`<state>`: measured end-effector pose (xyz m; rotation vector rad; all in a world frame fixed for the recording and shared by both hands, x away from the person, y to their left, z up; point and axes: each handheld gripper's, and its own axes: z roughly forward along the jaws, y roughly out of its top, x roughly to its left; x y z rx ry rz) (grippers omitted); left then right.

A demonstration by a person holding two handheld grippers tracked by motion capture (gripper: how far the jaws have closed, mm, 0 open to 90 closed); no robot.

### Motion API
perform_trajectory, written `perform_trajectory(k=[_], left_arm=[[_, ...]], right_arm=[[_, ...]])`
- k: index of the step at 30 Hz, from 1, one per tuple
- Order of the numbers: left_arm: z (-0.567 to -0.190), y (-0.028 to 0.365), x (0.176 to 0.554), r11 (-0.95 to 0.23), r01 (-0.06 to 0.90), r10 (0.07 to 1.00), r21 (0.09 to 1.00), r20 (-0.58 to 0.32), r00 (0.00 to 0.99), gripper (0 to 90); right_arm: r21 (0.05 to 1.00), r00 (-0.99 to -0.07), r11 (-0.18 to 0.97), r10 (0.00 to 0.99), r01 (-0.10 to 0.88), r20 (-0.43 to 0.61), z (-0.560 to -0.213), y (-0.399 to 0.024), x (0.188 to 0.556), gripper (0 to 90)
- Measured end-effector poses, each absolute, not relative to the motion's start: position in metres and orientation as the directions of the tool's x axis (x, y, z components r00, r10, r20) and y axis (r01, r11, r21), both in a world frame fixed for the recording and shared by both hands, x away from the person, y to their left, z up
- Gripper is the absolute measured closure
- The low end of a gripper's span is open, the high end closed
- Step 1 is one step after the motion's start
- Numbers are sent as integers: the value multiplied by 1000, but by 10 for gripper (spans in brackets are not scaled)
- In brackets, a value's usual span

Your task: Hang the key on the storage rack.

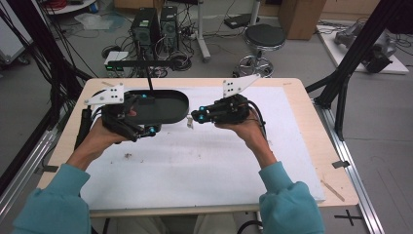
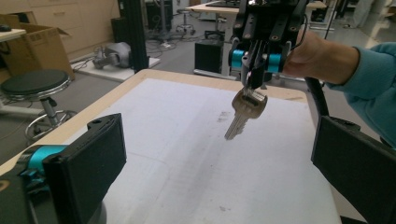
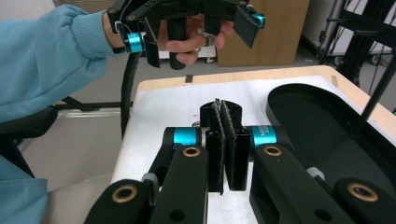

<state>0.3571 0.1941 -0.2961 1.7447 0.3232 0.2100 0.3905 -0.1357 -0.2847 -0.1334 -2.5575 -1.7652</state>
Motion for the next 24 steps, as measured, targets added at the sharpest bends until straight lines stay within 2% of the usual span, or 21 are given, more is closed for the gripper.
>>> perform_trajectory(k=[21, 22, 24], left_arm=[[-300, 162, 365, -233, 93, 248, 968, -33, 968, 38], [-300, 162, 365, -233, 96, 241, 968, -38, 970, 48], [-300, 162, 365, -234, 88, 224, 968, -35, 974, 147]], right_arm=[[935, -996, 344, 11, 82, 83, -290, -129, 394, 888], [934, -996, 347, 10, 84, 86, -291, -129, 394, 888], [936, -996, 344, 5, 81, 84, -291, -127, 394, 887]])
